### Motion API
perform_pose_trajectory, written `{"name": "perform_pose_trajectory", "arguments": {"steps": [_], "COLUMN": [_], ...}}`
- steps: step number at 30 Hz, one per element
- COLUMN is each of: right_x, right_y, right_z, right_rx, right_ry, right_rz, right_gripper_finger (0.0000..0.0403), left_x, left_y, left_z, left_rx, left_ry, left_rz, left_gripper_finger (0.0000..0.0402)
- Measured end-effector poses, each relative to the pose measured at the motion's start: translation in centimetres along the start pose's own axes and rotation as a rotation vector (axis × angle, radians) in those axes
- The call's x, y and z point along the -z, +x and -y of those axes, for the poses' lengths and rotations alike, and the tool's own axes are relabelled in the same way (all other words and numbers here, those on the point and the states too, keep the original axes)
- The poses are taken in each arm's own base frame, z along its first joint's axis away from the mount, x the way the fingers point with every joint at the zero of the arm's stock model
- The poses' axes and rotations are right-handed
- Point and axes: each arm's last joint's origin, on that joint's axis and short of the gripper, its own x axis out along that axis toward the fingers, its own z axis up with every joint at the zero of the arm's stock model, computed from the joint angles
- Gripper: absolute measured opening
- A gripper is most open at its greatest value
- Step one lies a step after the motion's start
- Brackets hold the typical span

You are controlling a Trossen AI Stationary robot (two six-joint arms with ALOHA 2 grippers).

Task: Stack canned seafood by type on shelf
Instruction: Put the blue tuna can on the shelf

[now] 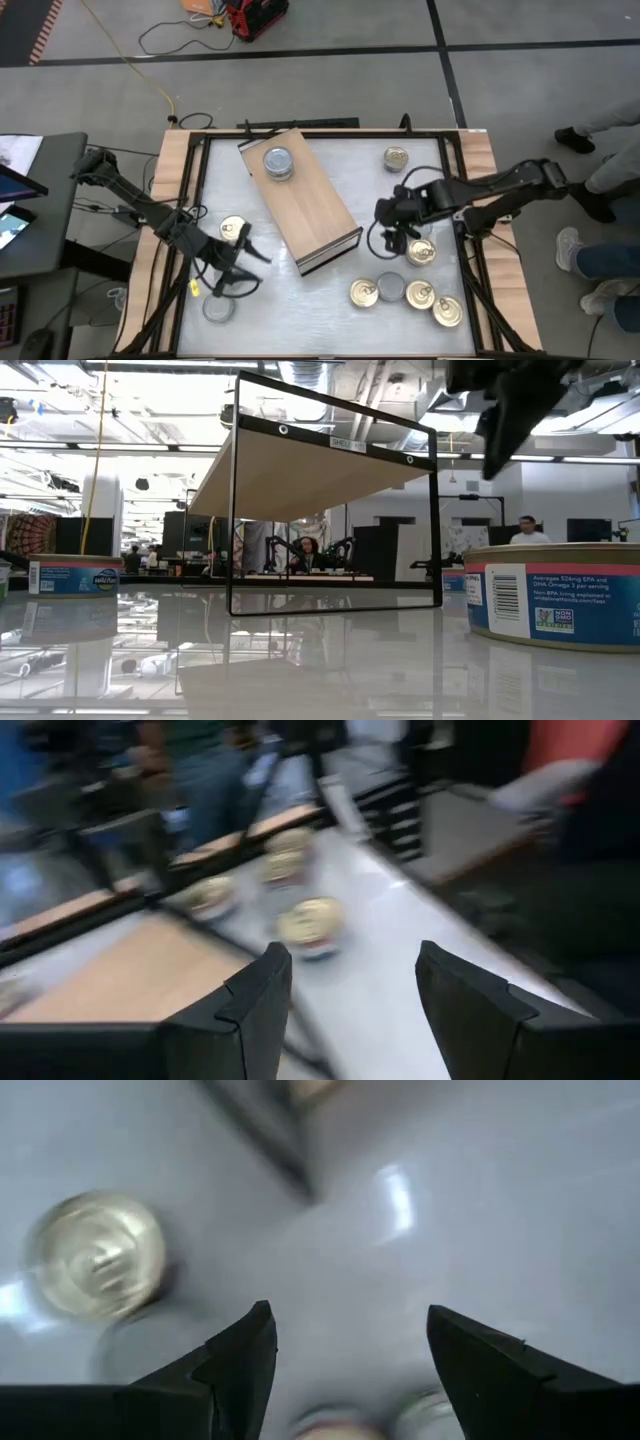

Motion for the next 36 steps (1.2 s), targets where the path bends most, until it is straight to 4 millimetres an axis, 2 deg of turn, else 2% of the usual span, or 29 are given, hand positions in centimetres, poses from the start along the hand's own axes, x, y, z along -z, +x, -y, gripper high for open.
{"name": "perform_pose_trajectory", "arguments": {"steps": [4,7,14,20,24,27,30,36], "right_x": [0.4,0.5,0.6,1.6,2.2,1.9,1.2,0.5], "right_y": [0.2,0.3,1.0,2.7,3.3,3.5,3.7,3.4], "right_z": [-1.5,-2.1,-1.6,-0.3,1.0,2.7,4.6,9.0], "right_rx": [-0.155,-0.185,-0.163,-0.121,-0.082,-0.011,0.120,0.505], "right_ry": [-0.012,-0.021,0.004,0.028,0.041,0.107,0.145,0.108], "right_rz": [-0.061,-0.072,-0.102,-0.159,-0.222,-0.217,-0.163,-0.098], "right_gripper_finger": [0.0280,0.0280,0.0280,0.0280,0.0277,0.0267,0.0258,0.0248], "left_x": [-0.1,-0.1,-0.1,-0.1,-0.1,-0.1,-0.2,-0.1], "left_y": [0.0,0.0,0.0,0.0,0.0,0.0,0.0,-0.1], "left_z": [0.1,0.2,0.1,0.1,0.0,-0.2,-0.4,-0.7], "left_rx": [0.056,0.060,0.057,0.053,-0.006,-0.060,-0.126,-0.240], "left_ry": [-0.011,-0.013,-0.013,-0.013,-0.004,0.018,0.043,0.064], "left_rz": [0.012,0.019,0.019,0.018,0.007,-0.003,-0.003,-0.030], "left_gripper_finger": [0.0203,0.0203,0.0203,0.0203,0.0203,0.0203,0.0203,0.0203]}}
